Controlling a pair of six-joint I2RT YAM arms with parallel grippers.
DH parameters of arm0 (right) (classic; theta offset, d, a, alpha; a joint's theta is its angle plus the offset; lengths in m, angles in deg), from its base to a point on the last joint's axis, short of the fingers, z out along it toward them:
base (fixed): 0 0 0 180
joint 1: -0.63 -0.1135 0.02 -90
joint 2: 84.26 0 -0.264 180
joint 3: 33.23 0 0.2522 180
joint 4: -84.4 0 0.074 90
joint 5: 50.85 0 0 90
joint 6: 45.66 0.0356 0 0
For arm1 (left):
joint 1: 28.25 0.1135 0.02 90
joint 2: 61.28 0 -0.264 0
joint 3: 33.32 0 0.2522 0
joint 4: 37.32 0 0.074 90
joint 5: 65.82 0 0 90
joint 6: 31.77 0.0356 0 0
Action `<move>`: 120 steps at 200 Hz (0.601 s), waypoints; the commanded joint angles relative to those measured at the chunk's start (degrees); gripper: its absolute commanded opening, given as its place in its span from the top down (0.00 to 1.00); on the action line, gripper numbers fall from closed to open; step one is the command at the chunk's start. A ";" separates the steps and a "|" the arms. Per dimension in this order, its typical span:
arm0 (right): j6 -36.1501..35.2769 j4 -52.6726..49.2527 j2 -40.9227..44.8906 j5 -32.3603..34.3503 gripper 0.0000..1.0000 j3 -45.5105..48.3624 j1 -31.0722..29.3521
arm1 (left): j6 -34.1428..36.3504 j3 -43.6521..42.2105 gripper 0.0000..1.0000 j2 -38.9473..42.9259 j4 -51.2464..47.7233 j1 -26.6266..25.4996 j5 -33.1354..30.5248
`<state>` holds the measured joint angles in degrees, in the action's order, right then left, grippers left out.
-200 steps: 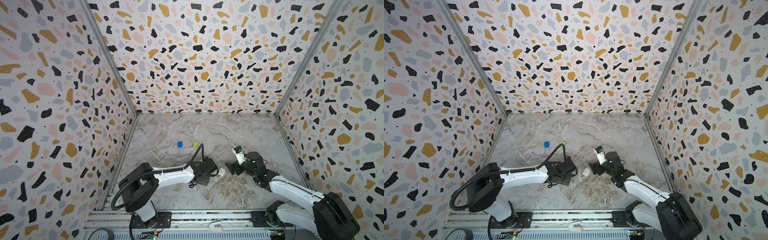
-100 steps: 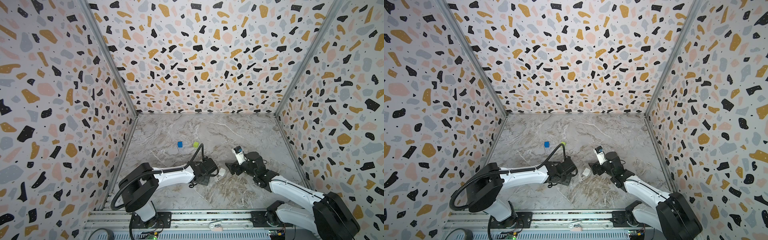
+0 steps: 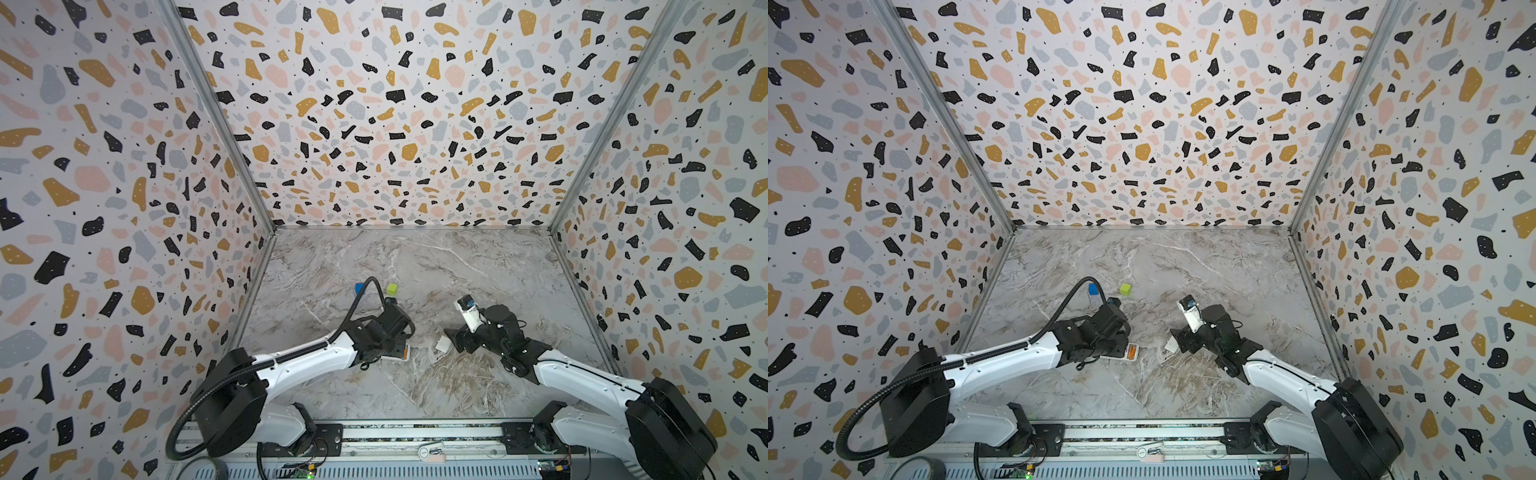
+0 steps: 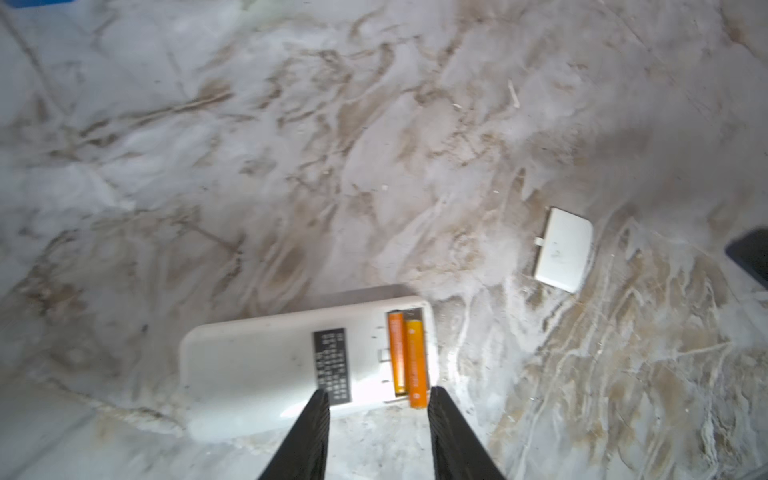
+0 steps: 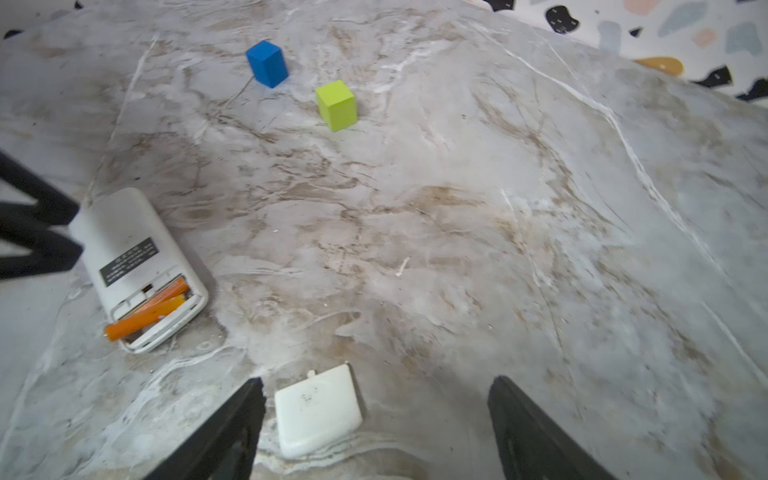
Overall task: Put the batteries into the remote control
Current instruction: 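Open the left gripper and release the battery while the right gripper moves over the remote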
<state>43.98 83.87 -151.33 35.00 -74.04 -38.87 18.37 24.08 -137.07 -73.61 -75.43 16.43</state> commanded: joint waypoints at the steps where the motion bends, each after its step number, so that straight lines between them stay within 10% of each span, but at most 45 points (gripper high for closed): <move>1: -2.99 -2.08 -2.85 2.83 0.14 -5.22 -5.69 | 1.25 -5.27 0.57 3.35 3.03 4.79 1.49; 120: -1.90 -12.54 -22.81 9.57 0.26 -23.08 -22.78 | 4.09 -15.48 0.32 7.10 13.48 12.05 4.86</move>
<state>41.27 75.41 -174.34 43.51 -94.98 -61.06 21.00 9.92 -129.73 -63.75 -63.86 19.18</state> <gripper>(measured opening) 0.767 0.681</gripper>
